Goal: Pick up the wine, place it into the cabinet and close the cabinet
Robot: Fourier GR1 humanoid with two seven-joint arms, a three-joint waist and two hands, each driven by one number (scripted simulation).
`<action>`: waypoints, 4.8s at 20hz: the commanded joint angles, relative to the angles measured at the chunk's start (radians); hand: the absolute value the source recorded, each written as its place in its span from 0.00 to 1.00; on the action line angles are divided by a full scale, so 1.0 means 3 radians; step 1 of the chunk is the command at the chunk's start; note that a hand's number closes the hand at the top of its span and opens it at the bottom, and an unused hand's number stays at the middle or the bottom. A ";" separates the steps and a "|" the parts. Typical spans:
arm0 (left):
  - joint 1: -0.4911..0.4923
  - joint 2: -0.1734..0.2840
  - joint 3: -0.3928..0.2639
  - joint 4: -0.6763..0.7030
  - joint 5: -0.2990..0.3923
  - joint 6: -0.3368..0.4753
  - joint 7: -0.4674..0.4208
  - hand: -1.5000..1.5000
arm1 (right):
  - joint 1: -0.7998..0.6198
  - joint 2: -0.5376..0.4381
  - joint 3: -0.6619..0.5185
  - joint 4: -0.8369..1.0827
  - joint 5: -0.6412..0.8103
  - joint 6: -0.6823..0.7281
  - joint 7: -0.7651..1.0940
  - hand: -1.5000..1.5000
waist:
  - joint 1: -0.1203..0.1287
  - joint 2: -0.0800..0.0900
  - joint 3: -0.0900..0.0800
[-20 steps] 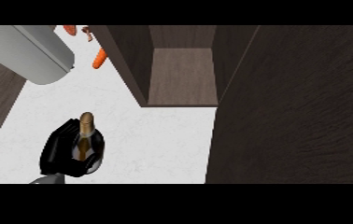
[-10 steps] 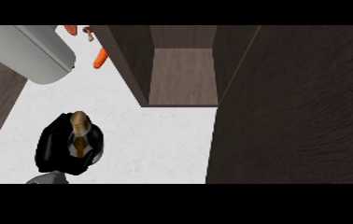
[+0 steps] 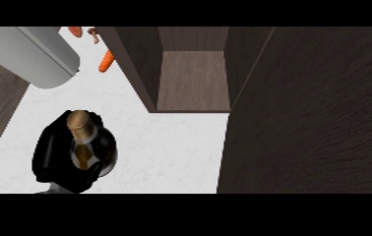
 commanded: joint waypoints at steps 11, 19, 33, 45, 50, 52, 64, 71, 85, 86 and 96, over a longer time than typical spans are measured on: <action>-0.0463 -0.0118 -0.1234 -0.0699 -0.0116 0.1173 0.0907 1.00 | -0.0100 -0.0010 -0.0102 -0.0177 -0.0274 0.0024 0.0172 0.00 | -0.0029 0.0009 -0.0002; -0.0680 -0.0118 -0.1658 -0.0907 -0.0076 0.1753 0.1294 1.00 | 0.0017 -0.0112 -0.0427 -0.0390 -0.0619 0.0095 0.0278 0.00 | -0.0024 0.0006 -0.0002; -0.1684 -0.0118 -0.2030 -0.0291 -0.0279 0.2881 0.1460 1.00 | 0.0182 -0.0054 -0.0236 -0.0438 -0.0435 0.0139 0.0189 0.00 | -0.0033 0.0007 -0.0002; -0.2000 -0.0118 -0.1743 0.0550 0.0288 0.2768 0.0752 1.00 | 0.0279 0.0049 -0.0202 -0.0165 -0.0339 0.0256 -0.0239 0.00 | -0.0047 0.0016 -0.0002; -0.2091 -0.0118 -0.1756 0.0830 0.0542 0.2939 0.0561 1.00 | -0.0067 -0.0058 -0.0310 -0.0348 -0.0484 0.0124 0.0273 0.00 | -0.0062 0.0016 -0.0004; -0.1942 -0.0118 -0.1978 0.0782 0.0496 0.3044 0.0381 1.00 | -0.0085 -0.0079 -0.0470 -0.0291 -0.0622 0.0114 0.0272 0.00 | -0.0052 0.0013 -0.0003; -0.1931 -0.0118 -0.1937 0.1406 0.0263 0.3027 -0.0023 1.00 | 0.0103 -0.0105 -0.0547 -0.0222 -0.0677 0.0308 0.0019 0.00 | -0.0050 0.0014 -0.0001; -0.1870 -0.0118 -0.1800 0.1538 0.0441 0.2975 -0.0325 1.00 | 0.0132 0.0008 -0.0247 -0.0405 -0.0382 0.0145 0.0192 0.00 | -0.0039 0.0011 -0.0003; -0.2593 -0.0118 -0.1116 0.2484 0.0617 0.2417 -0.0296 1.00 | 0.0231 0.0053 -0.0157 -0.0379 -0.0359 0.0173 0.0071 0.00 | -0.0055 0.0014 -0.0003; -0.2636 -0.0118 -0.1067 0.2678 0.0631 0.2374 -0.0459 1.00 | 0.0138 0.0184 0.0136 -0.0317 -0.0027 0.0047 0.0080 0.00 | -0.0057 0.0018 -0.0004; -0.3171 -0.0118 -0.0973 0.3498 0.0790 0.2457 -0.0672 1.00 | 0.0185 0.0091 -0.0179 -0.0289 -0.0454 0.0195 0.0027 0.00 | -0.0127 0.0032 -0.0003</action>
